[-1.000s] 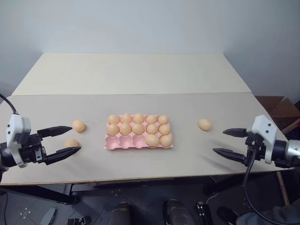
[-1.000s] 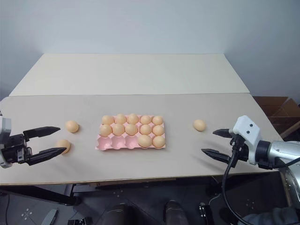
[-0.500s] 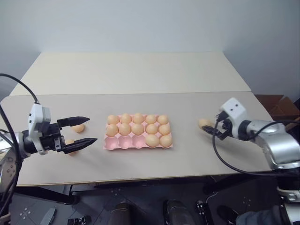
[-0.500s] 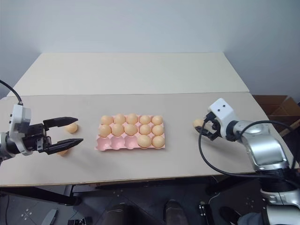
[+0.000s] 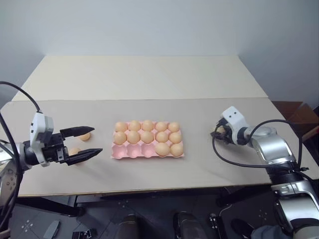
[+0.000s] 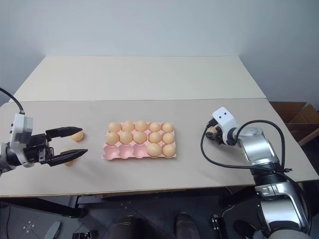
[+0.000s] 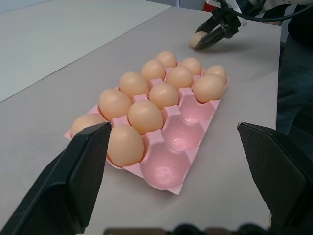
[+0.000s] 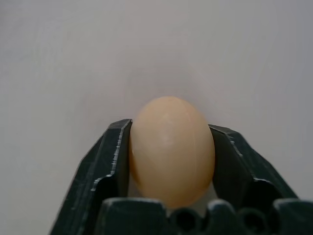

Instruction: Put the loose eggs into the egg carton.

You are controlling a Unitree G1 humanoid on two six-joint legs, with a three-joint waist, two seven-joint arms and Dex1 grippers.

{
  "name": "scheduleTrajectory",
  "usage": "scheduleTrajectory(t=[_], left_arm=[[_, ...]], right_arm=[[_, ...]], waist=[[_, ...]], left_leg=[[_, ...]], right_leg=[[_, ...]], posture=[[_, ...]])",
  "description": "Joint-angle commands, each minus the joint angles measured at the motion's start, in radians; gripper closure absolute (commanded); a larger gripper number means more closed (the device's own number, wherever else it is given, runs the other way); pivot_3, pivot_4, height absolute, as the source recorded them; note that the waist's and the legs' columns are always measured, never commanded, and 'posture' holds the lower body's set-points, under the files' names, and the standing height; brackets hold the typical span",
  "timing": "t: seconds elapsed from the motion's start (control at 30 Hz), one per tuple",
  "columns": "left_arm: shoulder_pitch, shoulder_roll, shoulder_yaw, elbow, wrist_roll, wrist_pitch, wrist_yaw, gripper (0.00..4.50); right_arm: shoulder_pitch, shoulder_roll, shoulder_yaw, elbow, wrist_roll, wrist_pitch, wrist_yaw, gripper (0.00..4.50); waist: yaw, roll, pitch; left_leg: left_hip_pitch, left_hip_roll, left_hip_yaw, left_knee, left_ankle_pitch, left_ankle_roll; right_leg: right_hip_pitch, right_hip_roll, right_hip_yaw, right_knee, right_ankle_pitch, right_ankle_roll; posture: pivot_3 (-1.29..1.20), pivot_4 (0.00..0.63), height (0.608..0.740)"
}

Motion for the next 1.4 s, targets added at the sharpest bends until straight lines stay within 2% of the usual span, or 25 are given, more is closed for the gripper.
scheduleTrajectory(t=[0.03,0.13,0.2,0.37,0.53,0.77,0.83,0.87,1.03,1.2,1.4], left_arm=[[-0.007,0.024,0.036,-0.020,-0.005,-0.018,-0.004,0.00],[-0.007,0.029,0.042,-0.015,-0.004,-0.019,-0.003,0.00],[0.003,0.033,0.053,-0.012,-0.004,-0.019,-0.002,0.00],[0.017,0.044,0.061,-0.002,-0.004,-0.012,-0.014,0.00],[0.006,0.047,0.055,-0.001,-0.007,-0.006,-0.014,0.00],[0.035,0.044,0.070,-0.020,-0.011,-0.004,-0.013,0.00],[0.039,0.046,0.076,-0.021,-0.012,-0.004,-0.009,0.00],[0.044,0.047,0.082,-0.024,-0.015,-0.002,-0.009,0.00],[0.063,0.046,0.091,-0.030,-0.018,-0.002,-0.009,0.00],[0.053,0.050,0.089,-0.019,-0.014,-0.011,-0.009,0.00],[0.071,0.051,0.107,-0.007,-0.007,-0.024,-0.023,0.00]], right_arm=[[0.001,-0.007,-0.047,-0.169,0.028,0.034,0.009,2.79],[-0.007,0.018,-0.076,-0.375,0.105,0.143,0.015,2.79],[-0.010,0.049,-0.051,-0.526,0.148,0.210,0.012,2.79],[-0.054,0.214,0.063,-0.689,0.189,0.325,-0.061,2.79],[-0.081,0.324,0.233,-0.673,0.149,0.344,-0.115,2.79],[-0.093,0.372,0.333,-0.598,0.118,0.322,-0.135,2.79],[-0.093,0.363,0.361,-0.571,0.096,0.299,-0.131,2.11],[-0.095,0.373,0.353,-0.565,0.103,0.304,-0.131,1.88],[-0.110,0.399,0.324,-0.570,0.120,0.305,-0.130,0.12],[-0.121,0.347,0.189,-0.659,0.172,0.334,-0.107,0.05],[0.013,0.080,-0.126,-0.747,0.289,0.258,0.058,0.05]], waist=[[0.000,0.000,0.000],[-0.004,0.000,0.000],[-0.005,0.001,0.000],[-0.004,0.001,0.000],[0.003,0.001,0.000],[-0.001,0.001,0.000],[-0.001,0.001,0.000],[-0.001,0.001,0.000],[-0.002,0.001,0.000],[0.002,0.001,0.000],[0.011,0.000,0.000]], left_leg=[[0.000,0.000,0.000,0.000,0.000,0.000],[0.000,0.000,0.000,0.000,0.000,0.000],[0.000,0.001,0.000,0.000,0.000,0.000],[0.000,0.001,0.000,0.000,0.000,0.000],[0.000,0.000,0.000,0.000,0.000,-0.001],[0.000,0.000,0.000,0.000,0.000,-0.001],[0.000,0.001,-0.001,0.000,0.000,-0.001],[0.000,0.001,-0.001,0.000,0.000,-0.001],[0.000,0.001,-0.001,0.000,0.000,-0.001],[-0.001,0.000,-0.001,0.000,0.000,-0.001],[-0.001,0.000,-0.001,0.000,0.000,-0.001]], right_leg=[[0.000,0.000,0.000,0.000,0.000,0.000],[-0.001,0.000,0.000,0.001,0.000,0.000],[-0.001,0.001,0.000,0.001,0.000,0.000],[-0.001,0.000,0.000,0.001,0.000,0.000],[-0.001,-0.001,-0.001,0.001,0.000,-0.001],[-0.001,0.000,-0.001,0.001,0.000,-0.001],[-0.001,0.000,-0.002,0.002,0.000,-0.001],[-0.001,0.000,-0.002,0.002,0.000,-0.001],[-0.001,0.000,-0.002,0.002,0.000,-0.001],[-0.002,-0.001,-0.002,0.001,0.000,-0.001],[0.000,-0.001,-0.003,-0.002,0.000,-0.001]], posture=[[0.00,0.150,0.740],[0.00,0.150,0.740],[0.00,0.150,0.740],[0.00,0.150,0.740],[0.00,0.150,0.740],[0.00,0.150,0.740],[0.00,0.150,0.740],[0.00,0.150,0.740],[0.00,0.150,0.740],[0.00,0.150,0.740],[0.00,0.150,0.740]])
